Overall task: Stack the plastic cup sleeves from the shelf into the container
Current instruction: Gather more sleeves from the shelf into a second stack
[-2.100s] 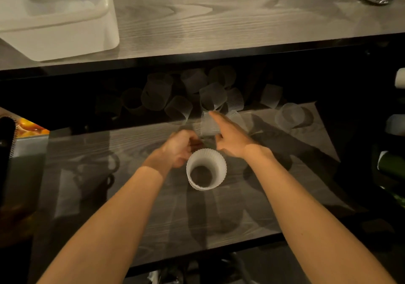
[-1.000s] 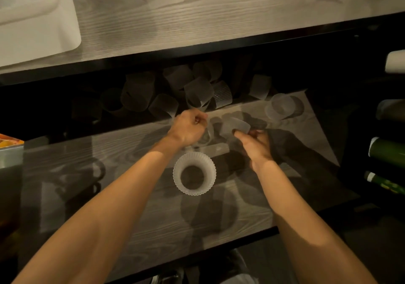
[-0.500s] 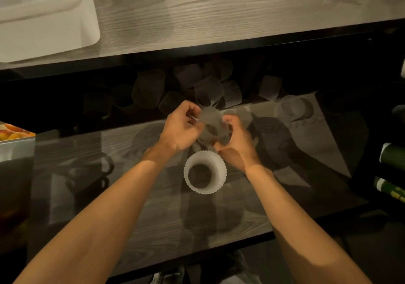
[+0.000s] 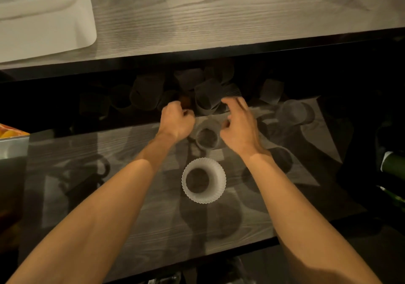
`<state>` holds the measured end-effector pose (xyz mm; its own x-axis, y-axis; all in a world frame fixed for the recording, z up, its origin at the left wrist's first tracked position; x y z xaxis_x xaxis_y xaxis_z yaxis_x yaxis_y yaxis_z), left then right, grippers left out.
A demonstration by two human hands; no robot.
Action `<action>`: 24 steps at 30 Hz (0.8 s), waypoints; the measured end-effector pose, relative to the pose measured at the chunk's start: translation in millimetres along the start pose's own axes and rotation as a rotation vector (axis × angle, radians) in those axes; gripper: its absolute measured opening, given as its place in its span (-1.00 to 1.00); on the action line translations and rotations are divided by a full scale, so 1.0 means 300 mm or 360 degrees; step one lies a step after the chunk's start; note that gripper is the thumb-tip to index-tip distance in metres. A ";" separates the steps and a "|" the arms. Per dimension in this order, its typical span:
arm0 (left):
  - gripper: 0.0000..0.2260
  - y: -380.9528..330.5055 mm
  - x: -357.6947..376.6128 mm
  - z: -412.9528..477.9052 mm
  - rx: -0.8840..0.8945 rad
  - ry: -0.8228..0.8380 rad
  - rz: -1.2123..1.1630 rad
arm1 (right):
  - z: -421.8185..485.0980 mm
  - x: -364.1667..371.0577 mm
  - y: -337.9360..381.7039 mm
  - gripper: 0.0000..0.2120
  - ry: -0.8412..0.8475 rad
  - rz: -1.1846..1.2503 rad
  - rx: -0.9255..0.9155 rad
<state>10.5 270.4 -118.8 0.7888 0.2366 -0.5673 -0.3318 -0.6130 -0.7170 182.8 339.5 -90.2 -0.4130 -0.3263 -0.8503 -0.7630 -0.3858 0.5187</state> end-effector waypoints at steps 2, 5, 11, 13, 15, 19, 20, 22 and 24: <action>-0.84 -0.024 0.001 0.019 -0.0049 0.0030 0.0046 | 0.045 -0.007 0.051 -0.44 0.0062 -0.0149 -0.0092; -0.82 -0.047 0.041 0.041 -0.0115 0.0189 0.0062 | 0.103 0.006 0.086 -0.58 0.0253 -0.0409 -0.0065; -0.74 -0.042 0.076 0.049 -0.0220 0.0311 0.0058 | 0.160 0.041 0.088 -0.74 0.0416 -0.0721 -0.0028; -0.79 -0.037 0.075 0.048 -0.0250 0.0291 0.0034 | 0.158 0.029 0.084 -0.77 0.0362 -0.0657 -0.0009; -0.81 -0.035 0.072 0.048 -0.0272 0.0279 -0.0008 | 0.158 0.021 0.059 -0.82 0.0263 -0.0402 0.0069; -0.82 -0.042 0.071 0.047 -0.0249 0.0278 -0.0023 | 0.135 0.056 -0.022 -0.76 0.0183 0.0319 0.0356; -0.83 -0.042 0.073 0.048 -0.0239 0.0274 -0.0006 | 0.127 0.078 -0.037 -0.70 0.0216 0.0455 0.0415; -0.87 -0.048 0.072 0.050 -0.0206 0.0245 0.0024 | 0.116 0.113 -0.051 -0.64 0.0276 0.0647 0.0478; -0.86 -0.055 0.072 0.049 -0.0172 0.0219 0.0036 | 0.117 0.127 -0.047 -0.64 0.0285 0.0658 0.0456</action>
<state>25.3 296.6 -125.2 0.8475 0.1211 -0.5168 -0.2987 -0.6961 -0.6528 160.3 362.9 -133.0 -0.6356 -0.5531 -0.5386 -0.6703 0.0492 0.7405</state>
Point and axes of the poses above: each hand's wrist, its own z-axis towards the middle knuckle, its own x-axis out of the palm, y = z × x, the point moved 9 cm from there along z, towards the middle knuckle, and after that the axes turned 3 degrees about y, right-handed, at the moved point
